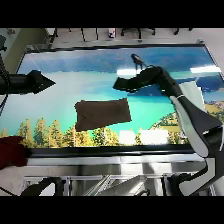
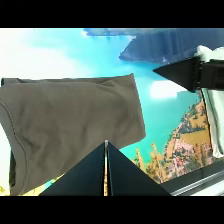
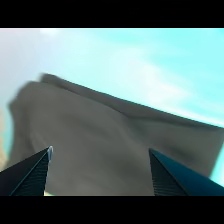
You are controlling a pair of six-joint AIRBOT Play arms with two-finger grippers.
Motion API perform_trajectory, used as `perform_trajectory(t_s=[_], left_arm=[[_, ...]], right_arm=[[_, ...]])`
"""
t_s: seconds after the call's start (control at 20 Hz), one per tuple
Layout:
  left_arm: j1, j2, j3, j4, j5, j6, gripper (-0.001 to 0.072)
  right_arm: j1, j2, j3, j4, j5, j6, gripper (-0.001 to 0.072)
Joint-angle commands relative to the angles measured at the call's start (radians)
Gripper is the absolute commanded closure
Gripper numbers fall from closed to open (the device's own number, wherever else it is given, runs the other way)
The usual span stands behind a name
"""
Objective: Fold the shirts.
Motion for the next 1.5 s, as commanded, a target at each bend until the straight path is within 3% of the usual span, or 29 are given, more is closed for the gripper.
perform_trajectory(t_s=[0.0, 0.1, 0.3, 0.7, 0.75, 0.8, 0.85, 1.15, 1.45], left_arm=[[0.001, 0.003, -0.005, -0.001, -0.002, 0.008, 0.0696], [0.001, 0.003, -0.005, -0.001, -0.002, 0.008, 0.0696], [0.001, 0.003, -0.005, 0.000, 0.000, 0.007, 0.0696], [0.001, 0.003, -0.005, 0.000, 0.000, 0.014, 0.0696], [0.001, 0.003, -0.005, 0.000, 0.000, 0.015, 0.0696], [0.001, 0.003, -0.005, 0.000, 0.000, 0.015, 0.0696], [0.001, 0.003, -0.005, 0.000, 0.002, 0.014, 0.0696], [0.001, 0.003, -0.005, 0.000, 0.003, 0.015, 0.0696], [0.001, 0.003, -0.005, 0.000, 0.004, 0.015, 0.0696]], right_arm=[[-0.148, -0.025, -0.026, -0.048, -0.227, -0.021, 0.0007], [-0.146, -0.088, -0.029, -0.035, -0.239, -0.029, 0.0007], [-0.118, -0.212, -0.029, 0.137, -0.228, -0.093, 0.0008], [-0.025, -0.292, -0.029, 0.157, -0.203, -0.089, 0.0012], [-0.019, -0.291, -0.029, 0.172, -0.197, -0.089, 0.0056], [-0.017, -0.291, -0.029, 0.191, -0.198, -0.089, 0.0326], [-0.016, -0.287, -0.028, 0.208, -0.199, -0.089, 0.0693], [-0.070, -0.190, 0.100, 0.227, -0.216, -0.088, 0.0690], [-0.287, -0.148, 0.377, 0.227, -0.200, -0.009, 0.0690]])
